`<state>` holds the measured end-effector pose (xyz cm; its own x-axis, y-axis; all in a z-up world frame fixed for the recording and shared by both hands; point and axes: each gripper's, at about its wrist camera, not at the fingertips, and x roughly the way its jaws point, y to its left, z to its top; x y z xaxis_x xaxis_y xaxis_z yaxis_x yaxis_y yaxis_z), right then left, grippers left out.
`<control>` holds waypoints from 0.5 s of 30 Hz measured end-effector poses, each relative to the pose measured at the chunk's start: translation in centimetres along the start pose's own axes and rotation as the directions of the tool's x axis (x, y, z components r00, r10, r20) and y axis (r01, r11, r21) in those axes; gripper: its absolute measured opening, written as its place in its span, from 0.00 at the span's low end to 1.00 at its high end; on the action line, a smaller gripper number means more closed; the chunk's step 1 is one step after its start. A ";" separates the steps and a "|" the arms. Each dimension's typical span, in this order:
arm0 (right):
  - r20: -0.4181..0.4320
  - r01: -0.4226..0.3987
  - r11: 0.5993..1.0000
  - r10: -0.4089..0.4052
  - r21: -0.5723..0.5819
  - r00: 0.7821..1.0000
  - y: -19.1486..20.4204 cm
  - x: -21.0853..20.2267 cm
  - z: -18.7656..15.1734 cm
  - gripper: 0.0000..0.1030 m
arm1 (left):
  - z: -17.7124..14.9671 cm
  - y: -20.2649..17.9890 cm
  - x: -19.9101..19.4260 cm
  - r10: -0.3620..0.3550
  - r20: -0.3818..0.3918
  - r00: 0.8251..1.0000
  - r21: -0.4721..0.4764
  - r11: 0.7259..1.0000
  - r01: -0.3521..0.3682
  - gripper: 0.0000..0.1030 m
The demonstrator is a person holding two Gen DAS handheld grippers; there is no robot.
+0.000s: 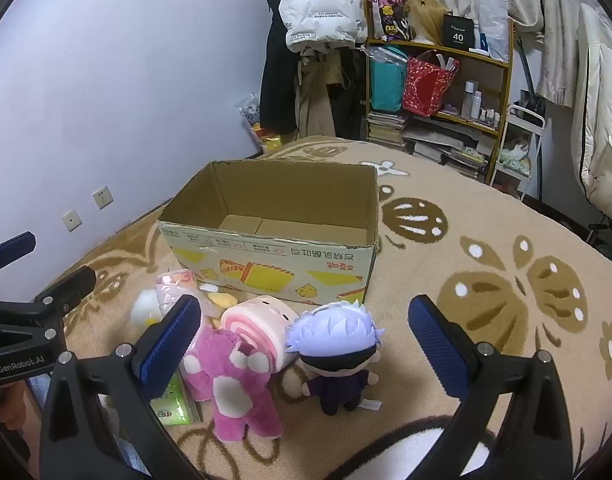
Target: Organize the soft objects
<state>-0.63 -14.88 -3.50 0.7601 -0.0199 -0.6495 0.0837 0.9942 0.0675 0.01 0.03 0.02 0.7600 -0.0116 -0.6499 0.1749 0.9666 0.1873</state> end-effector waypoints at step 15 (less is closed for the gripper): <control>0.004 -0.001 1.000 0.001 0.000 1.000 0.0 0.0 0.0 1.00 | -0.4 -0.3 0.6 0.018 -0.009 1.000 0.017 1.000 -0.018 1.00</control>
<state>-0.64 -14.92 -3.47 0.7625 -0.0192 -0.6467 0.0831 0.9942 0.0684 0.18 -0.18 -0.76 0.7571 0.0079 -0.6533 0.1719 0.9623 0.2108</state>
